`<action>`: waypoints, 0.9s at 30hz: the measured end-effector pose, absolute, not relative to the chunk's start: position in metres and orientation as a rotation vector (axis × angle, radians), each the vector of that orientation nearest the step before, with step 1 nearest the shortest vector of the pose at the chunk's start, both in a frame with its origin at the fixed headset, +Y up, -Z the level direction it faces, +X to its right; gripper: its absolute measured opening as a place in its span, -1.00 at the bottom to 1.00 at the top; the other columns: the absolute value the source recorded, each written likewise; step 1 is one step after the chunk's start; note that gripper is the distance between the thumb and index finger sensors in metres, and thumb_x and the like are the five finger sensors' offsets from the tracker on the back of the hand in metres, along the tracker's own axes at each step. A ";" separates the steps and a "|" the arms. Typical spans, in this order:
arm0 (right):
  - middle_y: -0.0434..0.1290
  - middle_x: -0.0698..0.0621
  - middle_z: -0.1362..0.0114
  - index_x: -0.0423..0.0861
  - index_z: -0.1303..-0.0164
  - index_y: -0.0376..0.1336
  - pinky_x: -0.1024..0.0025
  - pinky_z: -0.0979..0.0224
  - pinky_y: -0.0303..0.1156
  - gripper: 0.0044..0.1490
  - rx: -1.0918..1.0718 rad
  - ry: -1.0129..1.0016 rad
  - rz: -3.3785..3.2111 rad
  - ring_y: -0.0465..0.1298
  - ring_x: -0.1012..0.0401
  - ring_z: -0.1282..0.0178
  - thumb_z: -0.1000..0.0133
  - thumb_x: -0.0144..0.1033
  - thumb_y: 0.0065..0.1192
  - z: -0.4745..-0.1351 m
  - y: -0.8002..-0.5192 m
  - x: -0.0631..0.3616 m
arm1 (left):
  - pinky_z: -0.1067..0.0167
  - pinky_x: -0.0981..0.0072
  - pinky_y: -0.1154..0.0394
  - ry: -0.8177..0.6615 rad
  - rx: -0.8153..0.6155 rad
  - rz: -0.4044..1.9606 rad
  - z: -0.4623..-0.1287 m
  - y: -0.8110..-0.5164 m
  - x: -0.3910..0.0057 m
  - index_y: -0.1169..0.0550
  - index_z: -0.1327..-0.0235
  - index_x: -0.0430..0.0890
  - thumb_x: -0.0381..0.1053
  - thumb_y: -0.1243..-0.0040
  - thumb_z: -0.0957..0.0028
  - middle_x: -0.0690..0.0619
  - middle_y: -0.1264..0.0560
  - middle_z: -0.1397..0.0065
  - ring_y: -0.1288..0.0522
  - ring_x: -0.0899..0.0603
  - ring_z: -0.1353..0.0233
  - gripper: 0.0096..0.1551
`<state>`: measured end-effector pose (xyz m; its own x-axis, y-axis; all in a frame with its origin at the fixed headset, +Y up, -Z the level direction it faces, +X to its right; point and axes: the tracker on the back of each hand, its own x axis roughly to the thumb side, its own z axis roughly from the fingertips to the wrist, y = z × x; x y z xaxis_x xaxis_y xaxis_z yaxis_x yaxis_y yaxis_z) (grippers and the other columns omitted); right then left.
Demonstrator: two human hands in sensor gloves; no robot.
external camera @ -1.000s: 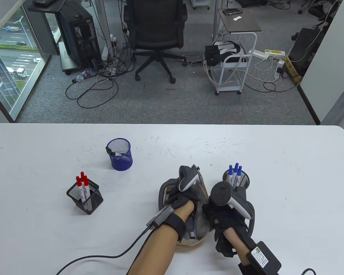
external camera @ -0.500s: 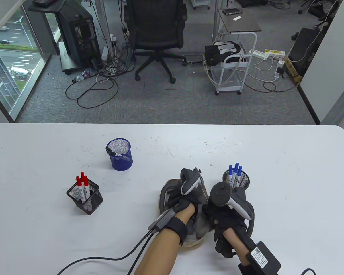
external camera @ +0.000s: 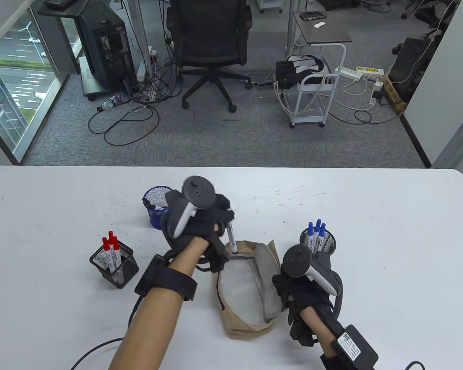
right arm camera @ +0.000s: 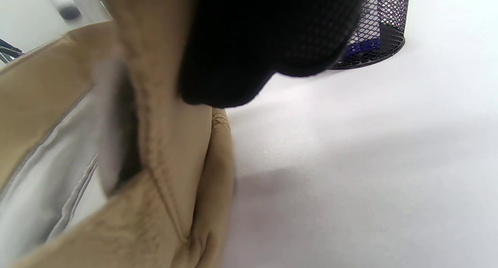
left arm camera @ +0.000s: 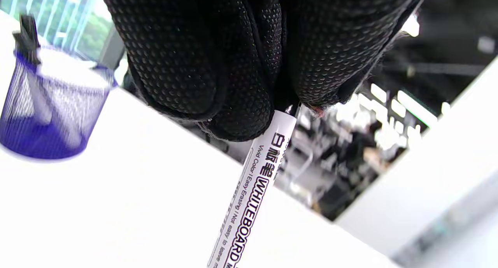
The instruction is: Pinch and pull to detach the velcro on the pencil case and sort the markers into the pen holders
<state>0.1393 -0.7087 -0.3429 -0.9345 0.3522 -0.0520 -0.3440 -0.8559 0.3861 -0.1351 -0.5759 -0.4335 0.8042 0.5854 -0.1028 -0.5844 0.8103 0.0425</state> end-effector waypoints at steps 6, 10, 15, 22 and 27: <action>0.71 -0.16 0.01 -0.43 -0.28 0.35 0.40 0.38 0.63 -0.31 0.031 0.561 2.722 0.72 0.22 0.48 -0.12 -0.22 0.38 -0.343 -0.709 0.139 | 0.19 0.39 -0.86 0.311 0.165 0.538 -0.456 -0.549 -0.202 -0.74 -0.15 0.05 0.08 -0.58 0.09 0.02 -0.81 -0.15 -0.88 -0.02 0.03 -0.49; 0.71 -0.16 0.01 -0.42 -0.28 0.35 0.40 0.38 0.63 -0.31 0.031 0.563 2.719 0.72 0.22 0.49 -0.12 -0.22 0.38 -0.343 -0.709 0.140 | 0.17 0.40 -0.86 0.410 0.195 0.478 -0.468 -0.566 -0.224 -0.73 -0.18 0.06 0.09 -0.56 0.07 0.03 -0.80 -0.17 -0.87 -0.02 0.00 -0.49; 0.71 -0.16 0.01 -0.43 -0.28 0.35 0.40 0.38 0.63 -0.31 0.032 0.565 2.718 0.72 0.22 0.49 -0.12 -0.22 0.38 -0.343 -0.709 0.140 | 0.14 0.40 -0.86 0.477 0.197 0.471 -0.478 -0.584 -0.236 -0.72 -0.19 0.06 0.08 -0.56 0.05 0.03 -0.79 -0.19 -0.87 -0.02 -0.01 -0.49; 0.71 -0.16 0.01 -0.42 -0.28 0.35 0.40 0.38 0.63 -0.31 0.034 0.563 2.722 0.72 0.22 0.49 -0.12 -0.22 0.38 -0.343 -0.709 0.139 | 0.10 0.37 -0.85 0.478 0.198 0.431 -0.482 -0.595 -0.243 -0.67 -0.30 -0.01 0.09 -0.52 0.03 -0.02 -0.75 -0.26 -0.85 -0.06 -0.09 -0.40; 0.71 -0.16 0.01 -0.42 -0.28 0.35 0.40 0.38 0.63 -0.31 0.034 0.564 2.720 0.72 0.22 0.48 -0.13 -0.20 0.38 -0.343 -0.709 0.139 | 0.10 0.34 -0.85 0.402 0.209 0.380 -0.470 -0.585 -0.235 -0.68 -0.29 -0.03 0.07 -0.52 0.04 -0.03 -0.76 -0.25 -0.85 -0.07 -0.08 -0.41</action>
